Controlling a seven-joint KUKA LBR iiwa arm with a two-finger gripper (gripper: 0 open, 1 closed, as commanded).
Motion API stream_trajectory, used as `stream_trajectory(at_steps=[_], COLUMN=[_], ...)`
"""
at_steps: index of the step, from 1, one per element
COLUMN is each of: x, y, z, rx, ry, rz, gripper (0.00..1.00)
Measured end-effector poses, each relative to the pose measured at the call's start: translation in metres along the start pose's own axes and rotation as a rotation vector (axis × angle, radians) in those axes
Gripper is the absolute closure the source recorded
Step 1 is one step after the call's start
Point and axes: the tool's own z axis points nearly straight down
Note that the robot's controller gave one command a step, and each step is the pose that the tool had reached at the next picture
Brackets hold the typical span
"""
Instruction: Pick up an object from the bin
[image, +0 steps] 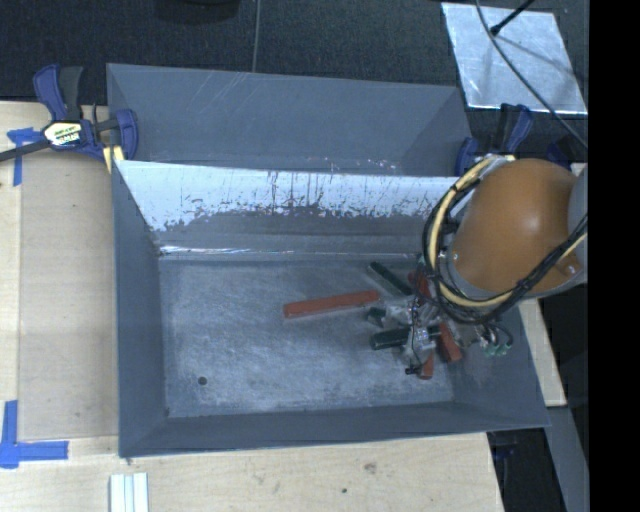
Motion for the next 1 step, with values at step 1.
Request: stream_trajectory(at_steps=[1], x=[-0.0016], y=[-0.0006], z=[-0.0208], rx=[-0.001], ry=[0.004], rz=[0.001], gripper=[1.00])
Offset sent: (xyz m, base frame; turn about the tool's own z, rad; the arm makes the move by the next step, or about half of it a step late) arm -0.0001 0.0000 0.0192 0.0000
